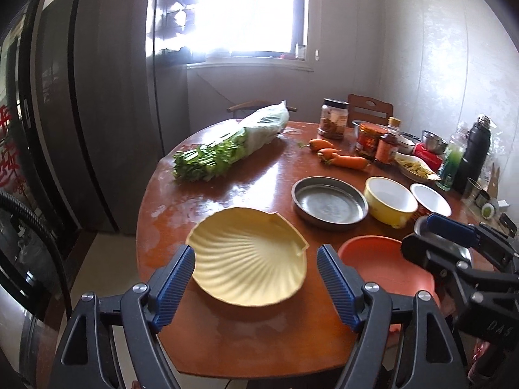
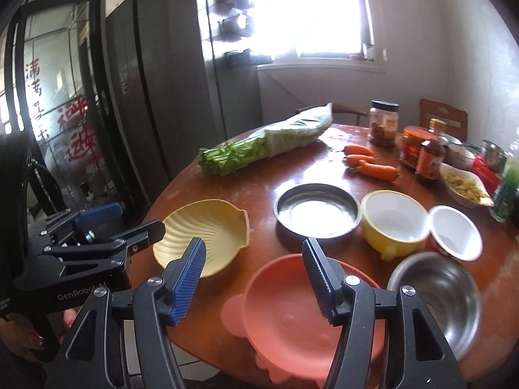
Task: Organize plates and bowls
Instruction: 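Move both grippers to the rim of the salmon-pink bear plate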
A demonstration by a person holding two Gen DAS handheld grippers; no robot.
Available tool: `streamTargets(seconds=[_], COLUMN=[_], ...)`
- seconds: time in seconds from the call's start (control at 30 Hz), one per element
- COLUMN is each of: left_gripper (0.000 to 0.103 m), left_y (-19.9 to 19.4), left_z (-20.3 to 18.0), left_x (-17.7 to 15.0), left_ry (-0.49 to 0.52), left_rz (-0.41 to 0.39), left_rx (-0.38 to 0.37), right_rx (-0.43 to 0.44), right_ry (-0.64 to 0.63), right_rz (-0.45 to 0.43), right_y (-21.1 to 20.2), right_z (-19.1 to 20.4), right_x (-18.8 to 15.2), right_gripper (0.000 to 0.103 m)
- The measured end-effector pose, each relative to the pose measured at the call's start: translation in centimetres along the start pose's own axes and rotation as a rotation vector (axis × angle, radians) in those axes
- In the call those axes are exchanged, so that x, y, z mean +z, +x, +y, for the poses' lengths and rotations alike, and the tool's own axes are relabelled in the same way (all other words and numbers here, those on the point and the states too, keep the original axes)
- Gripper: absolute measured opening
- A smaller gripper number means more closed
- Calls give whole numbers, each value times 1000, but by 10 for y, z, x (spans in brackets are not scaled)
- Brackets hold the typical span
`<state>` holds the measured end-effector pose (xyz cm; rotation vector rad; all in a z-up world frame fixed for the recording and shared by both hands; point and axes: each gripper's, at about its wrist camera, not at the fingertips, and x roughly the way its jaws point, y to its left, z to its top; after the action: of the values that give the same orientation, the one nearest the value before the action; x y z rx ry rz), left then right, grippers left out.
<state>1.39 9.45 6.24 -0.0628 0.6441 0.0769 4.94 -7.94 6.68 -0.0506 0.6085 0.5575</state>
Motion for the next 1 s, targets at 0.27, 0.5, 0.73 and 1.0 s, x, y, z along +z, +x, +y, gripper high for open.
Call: streamTargets(seconds=[0.27,0.5,0.73,1.0], left_gripper=[77,77,77,77], left_y=[-4,6,17,37], left_z=[-32,-56,-69,-71], left_x=[-11,-22,-31,-39], left_ry=[35,70,88,68], left_rz=[23,66,102,149], left_rx=[-42,-66,-84,-88], right_rx=[-26,-65,-98,-78], right_ry=[43,64,119,162], right_rz=[-23,3,60,134], right_y=[-39,-56,-65,-45], right_z=[-19,-31,-49,-56], right_x=[-17,-42,-74,-93], right_gripper=[65,65,65,65])
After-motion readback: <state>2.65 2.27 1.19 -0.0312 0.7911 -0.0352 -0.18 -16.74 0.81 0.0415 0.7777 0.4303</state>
